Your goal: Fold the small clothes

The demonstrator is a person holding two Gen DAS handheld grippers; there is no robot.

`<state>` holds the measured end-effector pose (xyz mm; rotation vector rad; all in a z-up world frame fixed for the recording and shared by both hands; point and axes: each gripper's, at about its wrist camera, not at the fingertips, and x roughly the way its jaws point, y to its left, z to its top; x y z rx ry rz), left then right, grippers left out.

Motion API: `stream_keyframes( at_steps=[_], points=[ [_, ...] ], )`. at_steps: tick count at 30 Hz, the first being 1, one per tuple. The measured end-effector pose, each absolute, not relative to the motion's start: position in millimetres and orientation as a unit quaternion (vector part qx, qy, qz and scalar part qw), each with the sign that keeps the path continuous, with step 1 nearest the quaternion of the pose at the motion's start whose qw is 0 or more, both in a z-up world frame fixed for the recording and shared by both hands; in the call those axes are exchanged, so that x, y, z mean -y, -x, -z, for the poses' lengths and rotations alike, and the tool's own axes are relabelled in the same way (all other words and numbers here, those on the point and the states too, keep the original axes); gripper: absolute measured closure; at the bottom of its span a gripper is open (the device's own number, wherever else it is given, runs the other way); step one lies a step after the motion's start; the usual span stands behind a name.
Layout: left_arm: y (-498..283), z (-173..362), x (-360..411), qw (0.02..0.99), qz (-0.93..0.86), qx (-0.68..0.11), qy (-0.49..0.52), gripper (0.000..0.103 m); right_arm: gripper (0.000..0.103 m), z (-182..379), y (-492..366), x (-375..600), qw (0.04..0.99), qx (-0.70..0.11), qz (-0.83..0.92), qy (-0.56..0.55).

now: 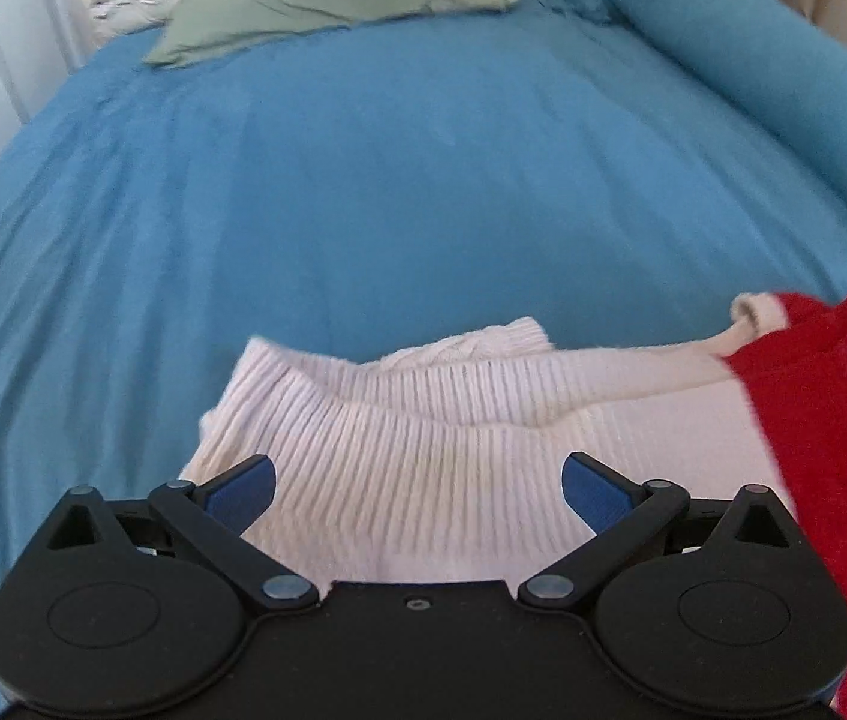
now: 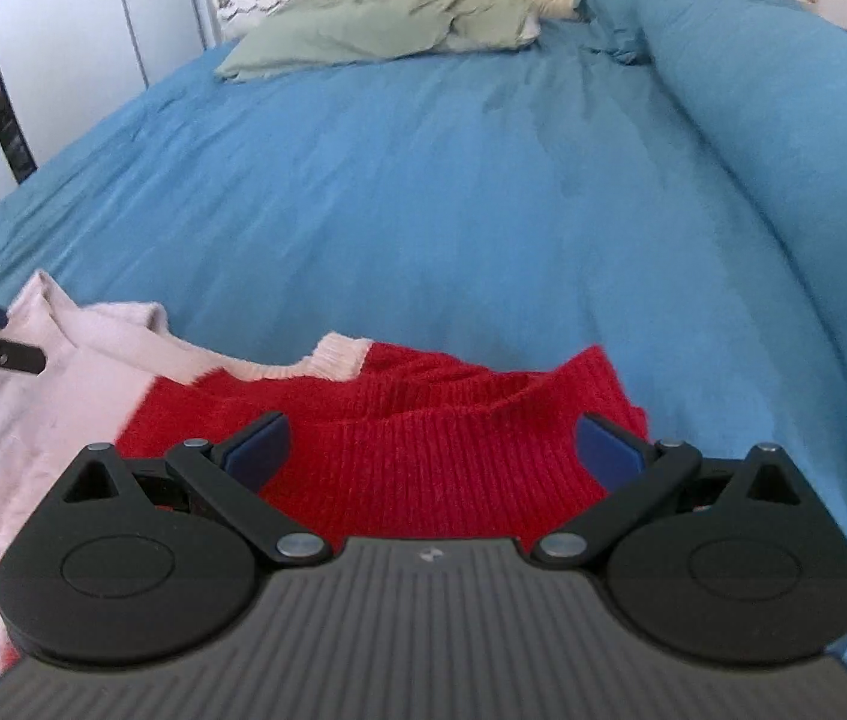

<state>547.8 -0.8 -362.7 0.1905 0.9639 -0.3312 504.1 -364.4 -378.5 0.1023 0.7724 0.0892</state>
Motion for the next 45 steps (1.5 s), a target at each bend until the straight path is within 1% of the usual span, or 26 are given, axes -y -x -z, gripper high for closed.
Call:
stream_keyframes(
  at_steps=[4, 7, 10, 12, 14, 17, 20, 23, 26, 30, 33, 35, 38, 45],
  points=[
    [-505, 344, -2, 0.869, 0.094, -0.483, -0.046, 0.0, 0.0, 358, -467, 366, 0.92, -0.384, 0.001, -0.074],
    [-475, 350, 1, 0.857, 0.057, -0.512, -0.008, 0.0, 0.0, 358, -437, 358, 0.909, -0.409, 0.052, -0.064],
    [-461, 370, 12, 0.841, 0.053, -0.539, -0.015, 0.0, 0.0, 373, -412, 346, 0.895, -0.436, 0.066, -0.066],
    [-453, 381, 18, 0.848, 0.054, -0.526, -0.038, 0.0, 0.0, 387, -401, 337, 0.888, -0.45, 0.072, -0.059],
    [-451, 388, 22, 0.856, 0.061, -0.511, -0.054, 0.0, 0.0, 398, -395, 330, 0.89, -0.446, 0.079, -0.044],
    [-452, 387, 21, 0.856, 0.06, -0.512, -0.048, 0.0, 0.0, 402, -393, 330, 0.895, -0.434, 0.084, -0.055],
    [-448, 374, 21, 0.851, 0.053, -0.52, -0.041, 0.0, 0.0, 385, -388, 333, 0.896, -0.426, 0.103, -0.072],
    [-434, 354, 24, 0.856, 0.073, -0.511, -0.022, 0.0, 0.0, 361, -364, 341, 0.898, -0.411, 0.117, -0.106],
    [-424, 340, 49, 0.851, 0.118, -0.51, -0.031, 0.0, 0.0, 353, -340, 356, 0.882, -0.425, 0.121, -0.163],
    [-417, 339, 90, 0.851, 0.169, -0.494, -0.05, 0.0, 0.0, 374, -311, 379, 0.851, -0.442, 0.133, -0.251],
    [-410, 345, 110, 0.844, 0.209, -0.493, -0.027, 0.0, 0.0, 393, -302, 388, 0.829, -0.464, 0.156, -0.27],
    [-405, 351, 120, 0.844, 0.204, -0.494, -0.039, 0.0, 0.0, 400, -291, 392, 0.823, -0.458, 0.165, -0.294],
    [-403, 356, 121, 0.857, 0.161, -0.484, -0.068, 0.0, 0.0, 410, -282, 399, 0.819, -0.428, 0.142, -0.355],
    [-421, 353, 84, 0.877, 0.084, -0.472, -0.039, 0.0, 0.0, 420, -301, 397, 0.826, -0.391, 0.118, -0.389]
  ],
)
